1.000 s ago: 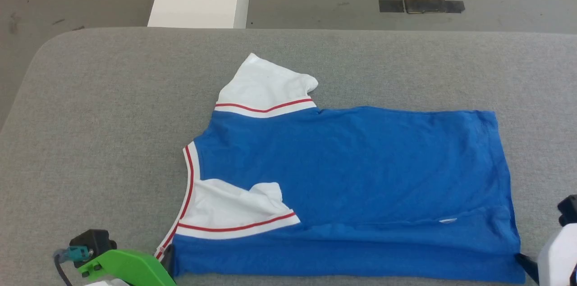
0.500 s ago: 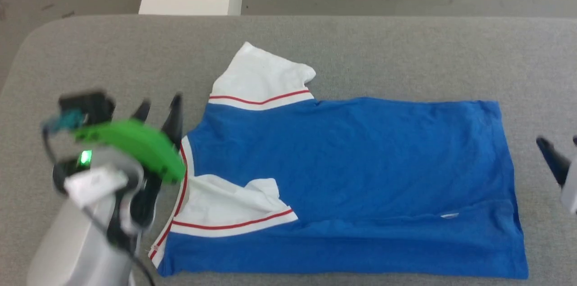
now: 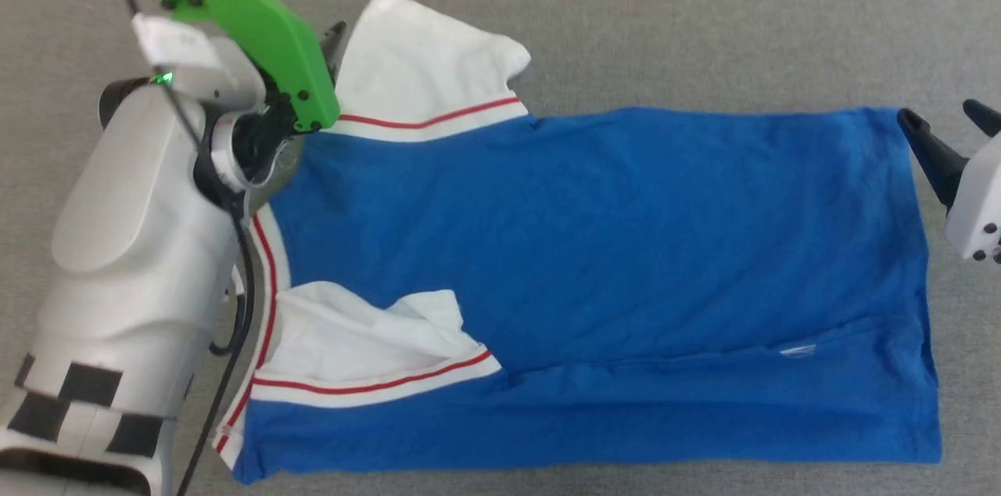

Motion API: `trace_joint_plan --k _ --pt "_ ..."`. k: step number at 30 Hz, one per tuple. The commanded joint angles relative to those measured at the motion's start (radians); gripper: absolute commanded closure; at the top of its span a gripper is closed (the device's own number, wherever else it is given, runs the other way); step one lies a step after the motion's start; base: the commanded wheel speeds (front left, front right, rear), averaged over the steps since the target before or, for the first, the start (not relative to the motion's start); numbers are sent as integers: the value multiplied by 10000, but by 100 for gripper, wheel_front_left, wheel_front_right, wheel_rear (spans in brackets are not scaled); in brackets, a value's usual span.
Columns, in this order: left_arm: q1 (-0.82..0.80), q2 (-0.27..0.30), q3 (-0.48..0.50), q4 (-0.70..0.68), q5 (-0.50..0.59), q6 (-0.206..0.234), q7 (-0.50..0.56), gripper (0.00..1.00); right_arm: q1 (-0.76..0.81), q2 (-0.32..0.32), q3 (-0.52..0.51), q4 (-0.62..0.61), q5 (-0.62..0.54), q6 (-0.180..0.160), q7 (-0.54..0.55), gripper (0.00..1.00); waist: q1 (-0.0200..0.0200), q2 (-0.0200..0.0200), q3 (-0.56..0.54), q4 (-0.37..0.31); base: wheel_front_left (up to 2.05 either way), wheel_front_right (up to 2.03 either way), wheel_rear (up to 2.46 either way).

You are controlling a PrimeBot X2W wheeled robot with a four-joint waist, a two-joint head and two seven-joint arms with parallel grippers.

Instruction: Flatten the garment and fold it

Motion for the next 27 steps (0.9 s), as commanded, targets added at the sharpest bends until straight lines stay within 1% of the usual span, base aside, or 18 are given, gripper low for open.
trace_joint_plan --k 1,5,10,14,15,16,19,21,24,27 --pt "-292 40 -177 184 5 -135 270 0 -164 -86 67 44 78 -15 -88 0 -2 0 711 -283 0 0 0" --pt "-835 102 -626 599 234 -331 890 0 -277 -279 83 78 151 -15 -216 0 -2 0 1036 -343 0 0 0" --pt "-1034 275 -1240 1093 704 -266 1588 0 -271 -382 84 46 308 -15 -308 0 -2 0 1266 -394 0 0 0" --pt "-773 144 -1391 1363 566 -193 1976 0 -227 -447 53 6 364 -15 -372 0 -2 0 1373 -361 0 0 0" --pt "-696 89 -1354 1389 447 -202 2032 74 -222 -451 46 0 376 -15 -383 0 -2 0 1387 -353 0 0 0" --pt "-595 7 -1286 1400 276 -215 2082 100 -212 -457 31 -4 390 -15 -397 0 -2 0 1393 -337 0 0 0" --pt "-465 -36 -1096 1275 76 -270 1803 100 -168 -531 19 -13 361 -15 -409 0 -2 0 1357 -269 0 0 0" --pt "-390 -162 -734 1112 -207 -239 1382 100 -128 -578 49 2 328 -15 -381 0 -2 0 1283 -230 0 0 0" --pt "-238 -288 -112 685 -657 -364 554 100 -54 -593 178 1 360 -15 -220 0 -2 0 1145 -188 0 0 0" --pt "24 -168 189 122 -771 -491 -20 100 -7 -631 339 -1 403 -15 62 0 -2 0 1042 -148 0 0 0"
